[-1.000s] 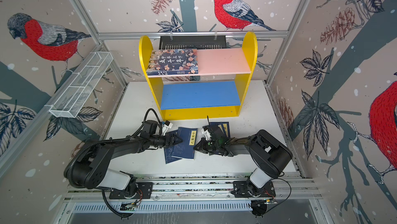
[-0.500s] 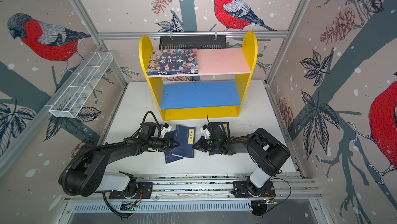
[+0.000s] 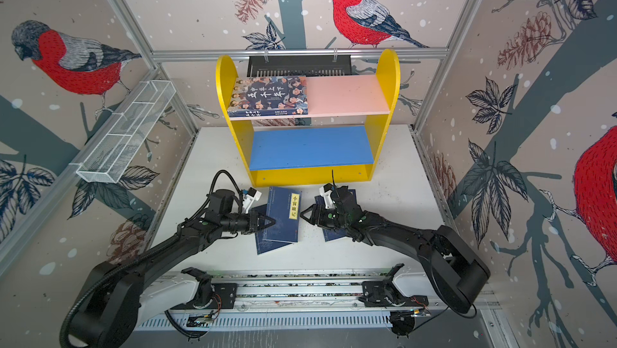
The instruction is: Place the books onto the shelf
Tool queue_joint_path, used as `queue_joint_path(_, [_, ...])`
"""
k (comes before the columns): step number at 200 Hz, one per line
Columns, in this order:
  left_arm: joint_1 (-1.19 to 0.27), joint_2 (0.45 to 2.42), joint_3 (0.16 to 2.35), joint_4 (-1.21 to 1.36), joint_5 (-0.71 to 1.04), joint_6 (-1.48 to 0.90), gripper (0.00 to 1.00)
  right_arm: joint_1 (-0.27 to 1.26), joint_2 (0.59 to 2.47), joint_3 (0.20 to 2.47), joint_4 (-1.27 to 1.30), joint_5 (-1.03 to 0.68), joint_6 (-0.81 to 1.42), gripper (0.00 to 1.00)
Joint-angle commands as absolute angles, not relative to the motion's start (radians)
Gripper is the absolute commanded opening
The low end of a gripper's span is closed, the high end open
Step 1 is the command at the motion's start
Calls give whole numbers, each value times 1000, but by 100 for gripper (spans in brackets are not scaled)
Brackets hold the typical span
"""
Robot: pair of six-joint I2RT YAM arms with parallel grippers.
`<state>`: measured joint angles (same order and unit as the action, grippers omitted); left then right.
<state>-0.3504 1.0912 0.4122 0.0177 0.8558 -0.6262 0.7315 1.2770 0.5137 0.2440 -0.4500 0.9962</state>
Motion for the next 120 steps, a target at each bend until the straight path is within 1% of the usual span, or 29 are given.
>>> queue_joint_path(1, [-339, 1049, 437, -50, 858, -590, 0, 733, 1202, 526, 114, -397, 1006, 60])
queue_joint_path(38, [-331, 1023, 468, -83, 885, -662, 0, 751, 1110, 563, 25, -398, 1041, 60])
queue_joint_path(67, [-319, 1003, 481, -57, 861, -730, 0, 804, 1067, 602, 1, -333, 1089, 61])
queue_joint_path(120, [-260, 941, 455, -22, 885, -871, 0, 942, 1064, 626, 127, -245, 1195, 63])
